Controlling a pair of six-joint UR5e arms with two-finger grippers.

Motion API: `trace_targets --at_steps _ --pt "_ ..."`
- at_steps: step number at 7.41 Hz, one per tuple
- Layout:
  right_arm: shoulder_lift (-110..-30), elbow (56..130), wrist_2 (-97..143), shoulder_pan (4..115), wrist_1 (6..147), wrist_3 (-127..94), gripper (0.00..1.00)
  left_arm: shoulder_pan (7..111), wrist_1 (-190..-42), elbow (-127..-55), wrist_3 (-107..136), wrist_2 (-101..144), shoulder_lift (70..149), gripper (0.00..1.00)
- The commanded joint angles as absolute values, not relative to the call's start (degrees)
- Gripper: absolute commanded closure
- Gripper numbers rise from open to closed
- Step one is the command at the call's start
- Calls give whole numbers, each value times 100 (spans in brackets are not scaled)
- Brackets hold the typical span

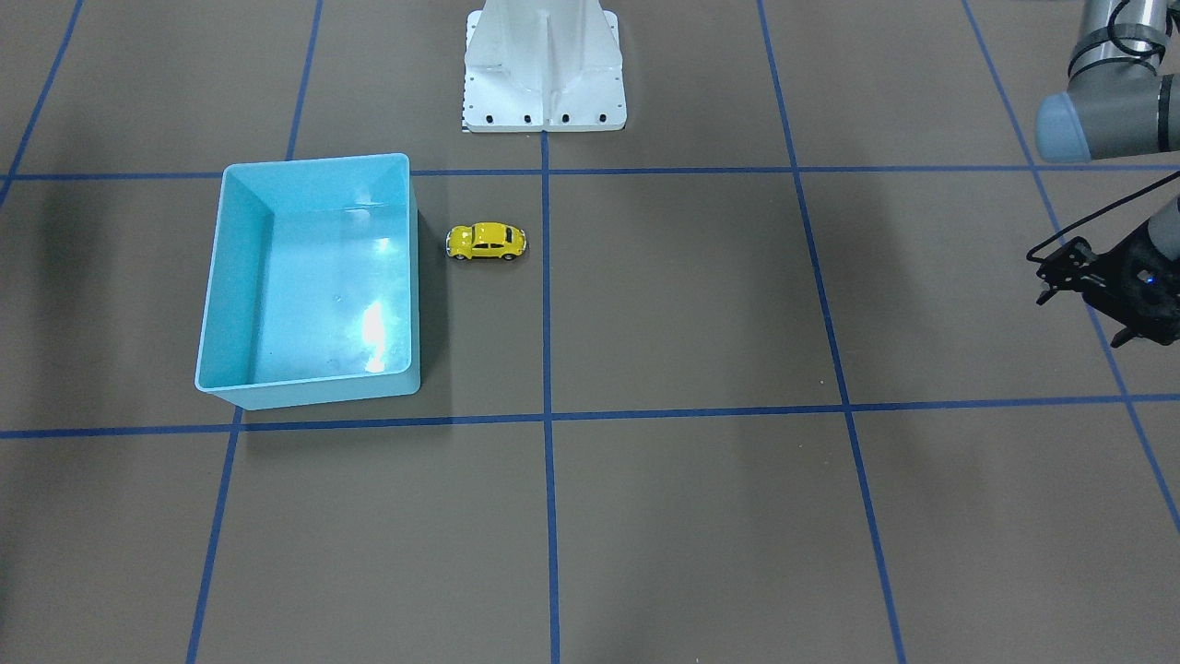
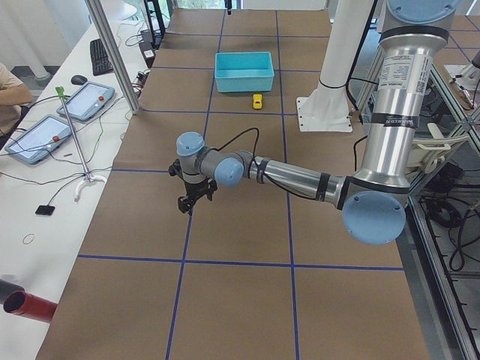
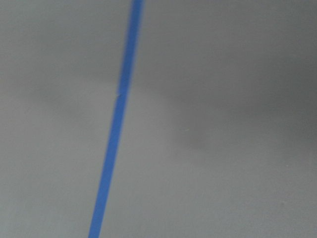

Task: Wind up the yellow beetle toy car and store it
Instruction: 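Withdraw the left arm while the right arm reaches toward the car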

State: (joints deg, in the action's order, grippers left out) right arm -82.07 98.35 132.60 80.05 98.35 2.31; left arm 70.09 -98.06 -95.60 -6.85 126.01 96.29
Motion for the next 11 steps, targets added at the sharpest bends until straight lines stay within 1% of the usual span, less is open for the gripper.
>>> trace_targets --at_steps 1,2,3,4,5,6,7,9,10,11 --pt "-7167 9948 13236 7727 10999 237 0 7730 -9694 -9808 413 12682 9405 0" --pt "-7094 10393 13210 7543 11317 237 0 8074 -9677 -9722 413 13152 9387 0" --pt "-6980 10711 13158 7367 11390 229 0 8347 -9598 -9703 422 13427 9152 0" --pt "-6961 11314 13149 7069 11643 185 0 8680 -9598 -9729 413 13499 8862 0" --pt "-6874 11729 13009 6649 11637 193 0 8997 -9606 -9721 396 13613 8511 0" --pt "-6629 12134 12851 6001 11637 167 0 9157 -9598 -9729 387 13632 8264 0" --pt "-6296 12364 12275 5246 11628 167 0 9184 -9580 -9764 395 13632 8253 0" --pt "-5680 12410 11744 3996 11576 263 0 9193 -9196 -9773 404 13623 8314 0" --pt "-5573 12410 11281 3416 11210 290 0 9193 -9089 -9782 396 13632 8332 0" --pt "-5729 12367 11007 3062 10684 473 0 9185 -9140 -9756 343 13632 8289 0"
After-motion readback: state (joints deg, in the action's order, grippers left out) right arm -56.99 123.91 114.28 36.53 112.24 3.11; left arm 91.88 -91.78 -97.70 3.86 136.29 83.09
